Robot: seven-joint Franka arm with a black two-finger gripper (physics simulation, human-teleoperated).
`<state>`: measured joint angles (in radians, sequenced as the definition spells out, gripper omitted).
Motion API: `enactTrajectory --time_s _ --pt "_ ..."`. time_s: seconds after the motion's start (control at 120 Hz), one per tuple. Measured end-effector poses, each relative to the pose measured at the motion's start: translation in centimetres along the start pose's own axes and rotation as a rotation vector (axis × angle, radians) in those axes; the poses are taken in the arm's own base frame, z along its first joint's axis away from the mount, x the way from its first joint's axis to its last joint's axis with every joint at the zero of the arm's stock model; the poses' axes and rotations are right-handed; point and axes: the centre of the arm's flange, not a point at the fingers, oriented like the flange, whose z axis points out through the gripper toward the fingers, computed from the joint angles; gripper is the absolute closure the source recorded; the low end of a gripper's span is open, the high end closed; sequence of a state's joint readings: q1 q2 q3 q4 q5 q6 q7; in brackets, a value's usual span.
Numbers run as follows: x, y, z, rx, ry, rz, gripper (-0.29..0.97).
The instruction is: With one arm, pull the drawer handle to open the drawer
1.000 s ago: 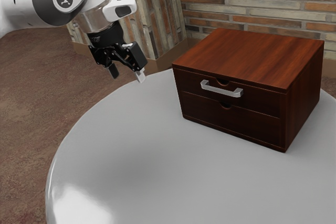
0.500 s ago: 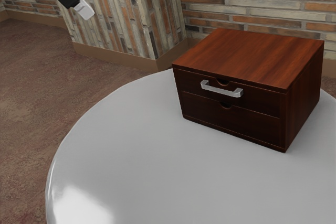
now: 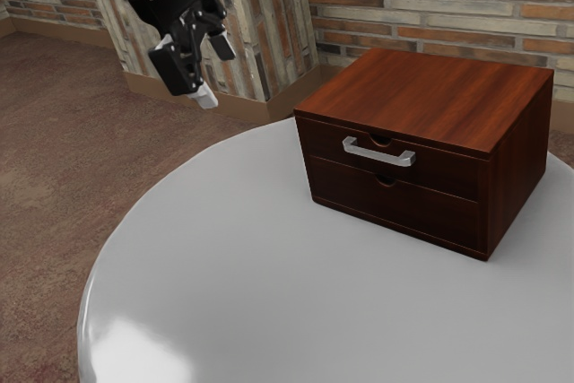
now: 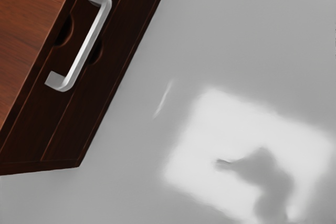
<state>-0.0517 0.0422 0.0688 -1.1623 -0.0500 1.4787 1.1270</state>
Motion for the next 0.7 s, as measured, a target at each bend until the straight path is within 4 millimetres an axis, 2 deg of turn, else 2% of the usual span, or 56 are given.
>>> enactTrajectory --time_s 0.117,0.242,0.308,0.367,0.458,0.7 --pt "1.9 0.0 1.7 0.004 0.013 0.101 0.00" --pt "5.2 -0.6 6.5 -0.027 0.013 0.209 0.00" --pt "6.5 -0.9 8.4 -0.032 0.015 0.254 0.00" --pt "7.0 -1.6 10.4 -0.038 0.014 0.277 0.00" --pt "7.6 -3.1 14.7 -0.056 0.007 0.301 0.00" --pt "9.4 -4.7 19.7 -0.028 0.026 0.324 0.00"
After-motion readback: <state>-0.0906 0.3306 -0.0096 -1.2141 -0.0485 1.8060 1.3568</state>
